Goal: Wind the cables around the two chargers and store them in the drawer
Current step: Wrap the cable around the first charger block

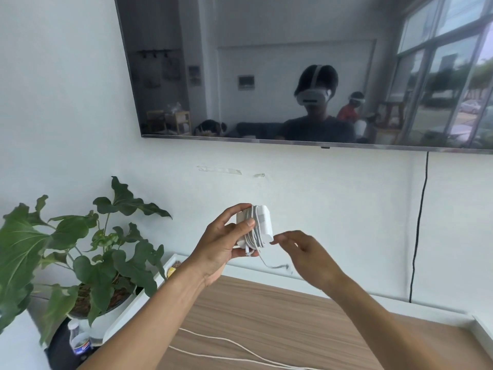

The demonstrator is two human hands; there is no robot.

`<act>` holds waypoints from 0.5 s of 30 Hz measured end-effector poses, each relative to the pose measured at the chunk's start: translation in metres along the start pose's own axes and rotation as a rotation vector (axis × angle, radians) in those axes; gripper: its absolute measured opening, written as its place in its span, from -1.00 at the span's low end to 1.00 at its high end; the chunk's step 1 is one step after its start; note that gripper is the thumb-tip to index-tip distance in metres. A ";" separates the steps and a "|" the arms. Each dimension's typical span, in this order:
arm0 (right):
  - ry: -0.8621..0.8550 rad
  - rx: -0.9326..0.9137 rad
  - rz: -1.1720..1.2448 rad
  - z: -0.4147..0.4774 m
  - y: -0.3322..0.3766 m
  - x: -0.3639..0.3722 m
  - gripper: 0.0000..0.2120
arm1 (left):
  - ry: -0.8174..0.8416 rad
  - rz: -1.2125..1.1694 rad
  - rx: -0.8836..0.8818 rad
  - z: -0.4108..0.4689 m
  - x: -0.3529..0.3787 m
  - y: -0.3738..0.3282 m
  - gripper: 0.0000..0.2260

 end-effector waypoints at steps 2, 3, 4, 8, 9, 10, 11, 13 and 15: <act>0.009 -0.011 0.060 -0.014 0.010 0.012 -0.63 | -0.043 0.028 0.033 0.004 -0.004 0.000 -0.63; 0.027 -0.024 0.097 -0.019 0.015 0.019 -0.57 | -0.070 0.059 0.051 0.006 -0.005 -0.001 -0.66; 0.048 -0.037 0.125 -0.025 0.020 0.028 -0.54 | -0.102 0.092 0.069 0.007 -0.007 -0.001 -0.69; 0.050 -0.036 0.142 -0.031 0.023 0.047 -0.63 | -0.203 0.134 0.115 0.010 -0.015 -0.004 -0.73; 0.047 -0.045 0.145 -0.031 0.023 0.050 -0.66 | -0.213 0.130 0.120 0.010 -0.016 -0.004 -0.73; 0.035 -0.072 0.136 -0.031 0.025 0.051 -0.69 | -0.220 0.121 0.121 0.009 -0.017 -0.004 -0.73; 0.005 -0.117 0.114 -0.031 0.027 0.051 -0.70 | -0.222 0.106 0.117 0.009 -0.018 -0.004 -0.73; -0.093 -0.234 0.047 -0.034 0.034 0.044 -0.72 | -0.221 0.065 0.104 0.009 -0.021 -0.002 -0.74; -0.182 -0.351 -0.065 -0.035 0.042 0.038 -0.77 | -0.215 0.028 0.090 0.008 -0.024 0.000 -0.72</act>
Point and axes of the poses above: each hand's wrist, its own z-axis towards the middle knuckle, its own x-axis out of the palm, y = z × x, the point moved 7 cm from there along z, towards the middle knuckle, and after that the axes turned 5 degrees about z, right-handed, at the moved point
